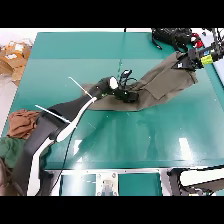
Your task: Fold the shirts.
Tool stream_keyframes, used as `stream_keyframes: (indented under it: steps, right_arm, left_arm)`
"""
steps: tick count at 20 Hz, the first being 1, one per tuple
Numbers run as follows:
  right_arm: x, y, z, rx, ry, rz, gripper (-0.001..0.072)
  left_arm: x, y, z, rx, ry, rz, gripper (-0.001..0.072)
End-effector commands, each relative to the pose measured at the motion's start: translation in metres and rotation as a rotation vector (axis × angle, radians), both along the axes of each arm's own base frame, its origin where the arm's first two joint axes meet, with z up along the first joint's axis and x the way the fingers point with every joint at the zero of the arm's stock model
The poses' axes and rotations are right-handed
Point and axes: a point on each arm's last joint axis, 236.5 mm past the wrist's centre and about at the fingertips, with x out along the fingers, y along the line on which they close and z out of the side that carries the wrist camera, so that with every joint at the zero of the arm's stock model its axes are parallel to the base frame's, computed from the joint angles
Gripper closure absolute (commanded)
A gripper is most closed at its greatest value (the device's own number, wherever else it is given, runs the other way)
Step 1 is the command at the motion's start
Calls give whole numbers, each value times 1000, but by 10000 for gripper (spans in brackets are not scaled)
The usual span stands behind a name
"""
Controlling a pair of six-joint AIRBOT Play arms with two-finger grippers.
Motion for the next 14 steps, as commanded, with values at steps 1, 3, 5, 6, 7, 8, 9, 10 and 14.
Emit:
stream_keyframes:
  steps: [1, 3, 5, 6, 7, 8, 9, 10, 14]
  right_arm:
    - [-7, 18, 15, -3, -16, 19, 687]
    - [-6, 20, 14, 1, -12, 11, 688]
    - [-6, 26, 18, 29, 4, -3, 688]
    - [-7, 32, 22, 55, 9, -2, 688]
    - [-6, 42, 26, 82, 6, 6, 687]
    - [-3, 53, 30, 103, -4, 7, 687]
    - [1, 67, 32, 110, -23, 13, 687]
    - [5, 82, 33, 115, -42, 27, 687]
    - [13, 185, 6, 159, -29, 107, 687]
  left_arm:
    - [-7, -17, 5, -56, 22, -17, 681]
    - [-8, -11, 30, -58, 8, -101, 682]
    - [5, 14, 61, -47, -11, -136, 682]
    - [18, 39, 77, -22, -33, -124, 682]
    - [32, 70, 91, 24, -64, -106, 682]
    - [45, 105, 105, 79, -92, -84, 682]
    - [55, 141, 118, 136, -108, -59, 682]
    - [62, 180, 133, 184, -117, -27, 681]
    - [68, 287, 184, 222, -87, 111, 681]
